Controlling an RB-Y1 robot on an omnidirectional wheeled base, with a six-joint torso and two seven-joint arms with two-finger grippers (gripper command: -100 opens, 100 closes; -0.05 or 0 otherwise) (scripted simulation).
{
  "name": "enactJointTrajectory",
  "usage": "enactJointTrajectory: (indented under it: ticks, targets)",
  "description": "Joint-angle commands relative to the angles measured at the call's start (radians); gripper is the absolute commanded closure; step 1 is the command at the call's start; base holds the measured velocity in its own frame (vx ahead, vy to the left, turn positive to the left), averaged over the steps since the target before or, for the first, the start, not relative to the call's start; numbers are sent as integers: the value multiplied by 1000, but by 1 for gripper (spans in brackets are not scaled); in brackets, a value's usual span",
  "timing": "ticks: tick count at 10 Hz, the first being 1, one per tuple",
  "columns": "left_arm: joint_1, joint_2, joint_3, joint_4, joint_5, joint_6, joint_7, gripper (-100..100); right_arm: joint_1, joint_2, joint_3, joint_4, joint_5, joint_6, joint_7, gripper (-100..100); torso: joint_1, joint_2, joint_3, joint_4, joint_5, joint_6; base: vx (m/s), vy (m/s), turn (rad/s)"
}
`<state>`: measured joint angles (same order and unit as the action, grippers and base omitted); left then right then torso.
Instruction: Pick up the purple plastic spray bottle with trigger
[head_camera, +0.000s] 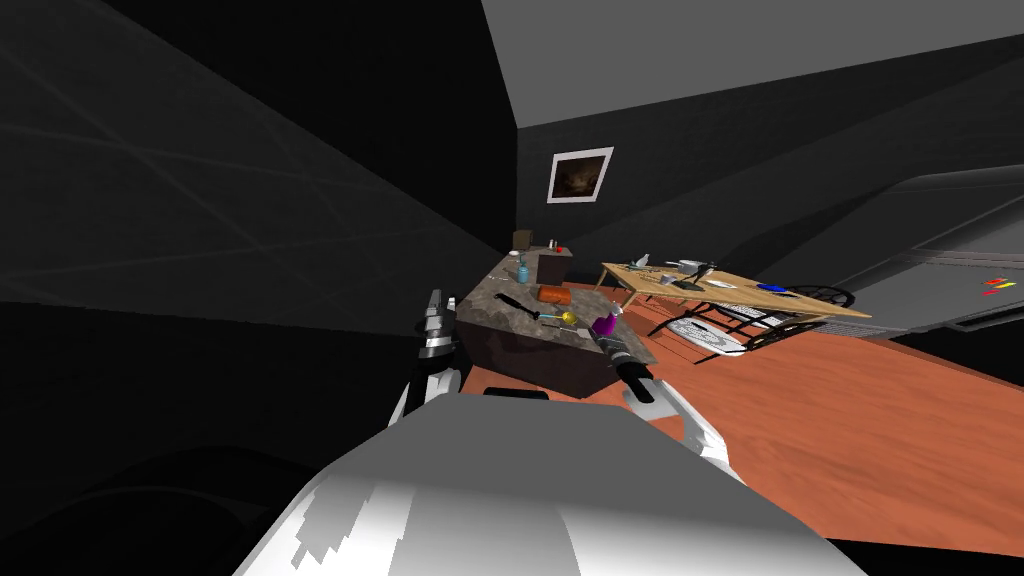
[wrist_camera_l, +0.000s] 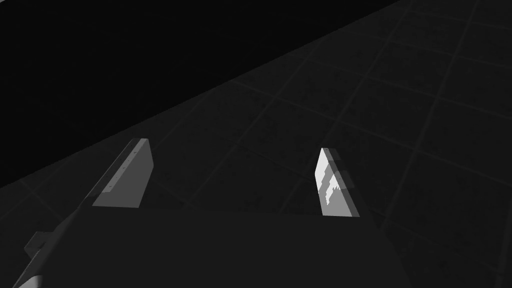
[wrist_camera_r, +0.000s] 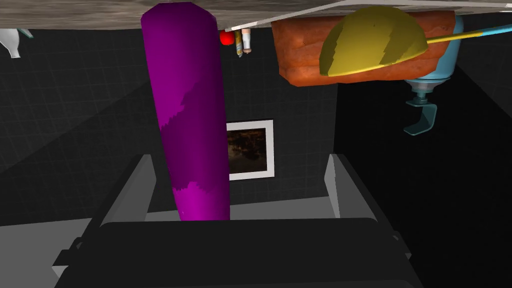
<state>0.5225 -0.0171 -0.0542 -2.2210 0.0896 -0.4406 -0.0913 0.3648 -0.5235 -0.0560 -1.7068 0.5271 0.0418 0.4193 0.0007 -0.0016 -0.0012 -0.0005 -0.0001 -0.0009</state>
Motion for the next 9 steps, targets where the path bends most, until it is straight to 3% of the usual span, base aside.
enactJointTrajectory:
  ticks: [1,3,4,7,8,9]
  targets:
    - [0,0,0,0,0,0,0,0,-50,-15,23,50,8,-17,-21,-100,0,0,0,0,0,0,-43,70,-151]
    - [0,0,0,0,0,0,0,0,-104,-15,23,115,8,-17,-21,-100,1,1,1,0,0,-1,-20,26,21]
    - [0,0,0,0,0,0,0,0,-139,-46,60,148,28,-61,-59,-100,-1,0,0,0,0,-1,-39,58,-254]
    - [0,0,0,0,0,0,0,0,-225,-46,60,243,28,-61,-59,-100,1,1,1,1,1,-2,-30,36,-29]
    - [0,0,0,0,0,0,0,0,-259,-76,98,277,47,-105,-97,-100,-1,-1,0,0,0,-1,-31,40,-214]
    - [0,0,0,0,0,0,0,0,-297,-76,98,318,47,-105,-97,-100,1,0,0,0,0,-1,-45,68,-146]
